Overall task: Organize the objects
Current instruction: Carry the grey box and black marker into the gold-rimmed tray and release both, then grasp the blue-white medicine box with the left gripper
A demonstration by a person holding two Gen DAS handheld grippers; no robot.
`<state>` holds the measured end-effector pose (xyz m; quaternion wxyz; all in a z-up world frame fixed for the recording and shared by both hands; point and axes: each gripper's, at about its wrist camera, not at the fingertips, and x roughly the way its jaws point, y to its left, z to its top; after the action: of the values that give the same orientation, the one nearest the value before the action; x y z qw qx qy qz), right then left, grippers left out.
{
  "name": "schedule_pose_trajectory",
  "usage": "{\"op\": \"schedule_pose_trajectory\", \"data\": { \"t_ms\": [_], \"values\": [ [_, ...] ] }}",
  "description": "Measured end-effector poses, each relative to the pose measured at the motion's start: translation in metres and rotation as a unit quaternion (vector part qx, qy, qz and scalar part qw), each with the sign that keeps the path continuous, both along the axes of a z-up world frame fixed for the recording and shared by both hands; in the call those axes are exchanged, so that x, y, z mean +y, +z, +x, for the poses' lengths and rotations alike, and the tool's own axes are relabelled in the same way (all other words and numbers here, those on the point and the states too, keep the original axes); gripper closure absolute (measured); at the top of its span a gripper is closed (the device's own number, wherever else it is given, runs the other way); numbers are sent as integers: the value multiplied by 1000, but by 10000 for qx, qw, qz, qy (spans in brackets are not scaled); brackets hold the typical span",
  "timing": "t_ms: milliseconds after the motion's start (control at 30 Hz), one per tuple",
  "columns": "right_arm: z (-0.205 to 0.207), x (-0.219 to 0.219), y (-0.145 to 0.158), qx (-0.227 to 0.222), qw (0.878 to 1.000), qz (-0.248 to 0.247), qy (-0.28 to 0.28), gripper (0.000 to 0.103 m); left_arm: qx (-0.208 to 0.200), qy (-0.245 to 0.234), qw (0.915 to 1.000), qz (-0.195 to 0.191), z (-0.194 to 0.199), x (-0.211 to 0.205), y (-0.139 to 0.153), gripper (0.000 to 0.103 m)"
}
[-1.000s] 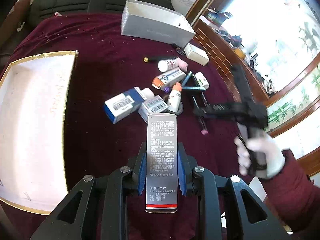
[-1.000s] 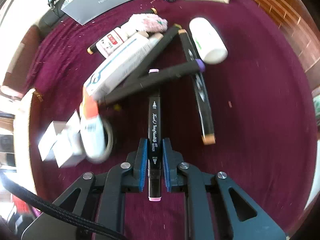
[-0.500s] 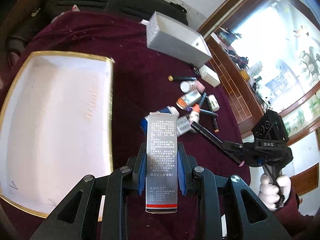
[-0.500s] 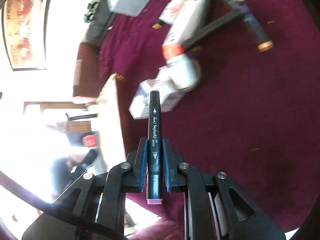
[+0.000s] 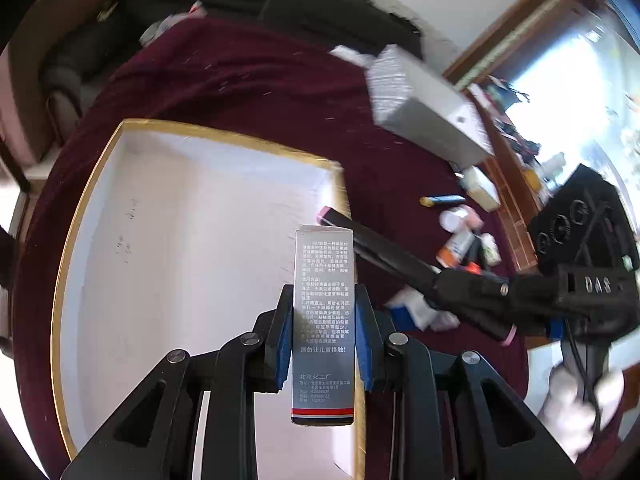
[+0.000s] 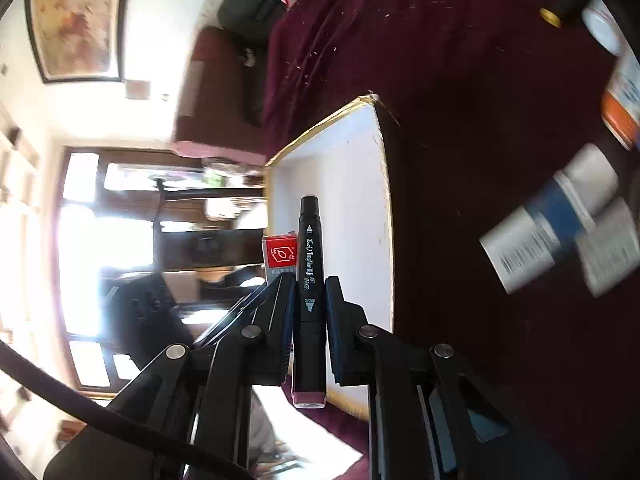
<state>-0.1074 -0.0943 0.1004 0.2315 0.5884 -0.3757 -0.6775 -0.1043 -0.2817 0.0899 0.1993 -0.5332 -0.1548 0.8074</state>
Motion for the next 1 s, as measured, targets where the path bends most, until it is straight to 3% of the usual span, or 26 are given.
{"op": "schedule_pose_trajectory", "data": {
  "t_ms": [133, 333, 500, 633, 667, 733, 800, 867, 933, 1000],
  "values": [
    [-31, -37, -20, 9, 9982, 560, 196, 90, -341, 215, 9992, 4, -34, -13, -33, 80],
    [-53, -65, -26, 178, 9862, 1615, 316, 90, -451, 307, 9984, -167, -65, -13, -57, 80],
    [-50, -66, -36, 237, 9786, 2012, 359, 90, -465, 219, 9978, -411, -75, -3, -66, 80],
    [-46, -43, -33, 231, 9779, 2055, 300, 88, -502, 299, 9978, -304, -77, -4, -69, 65],
    [-43, -36, -29, 262, 9779, 2058, 253, 83, -486, 333, 9979, -277, -77, -6, -68, 60],
    [-41, -28, -22, 334, 9780, 2052, 190, 78, -424, 447, 9977, -268, -75, -9, -61, 60],
    [-37, -20, -10, 496, 9754, 2143, 155, 78, -106, 607, 9977, -289, -68, -13, -42, 60],
    [-32, -13, 11, 837, 9684, 2343, 142, 78, 414, 747, 9945, -605, -55, -11, -12, 60],
    [-22, 1, 37, 1178, 9597, 2550, 83, 78, 1279, 938, 9807, -1144, -27, -2, 36, 59],
    [-7, 14, 71, 1693, 9421, 2893, -92, 78, 2189, 1166, 9606, -1251, 12, 5, 88, 38]
  ]
}}
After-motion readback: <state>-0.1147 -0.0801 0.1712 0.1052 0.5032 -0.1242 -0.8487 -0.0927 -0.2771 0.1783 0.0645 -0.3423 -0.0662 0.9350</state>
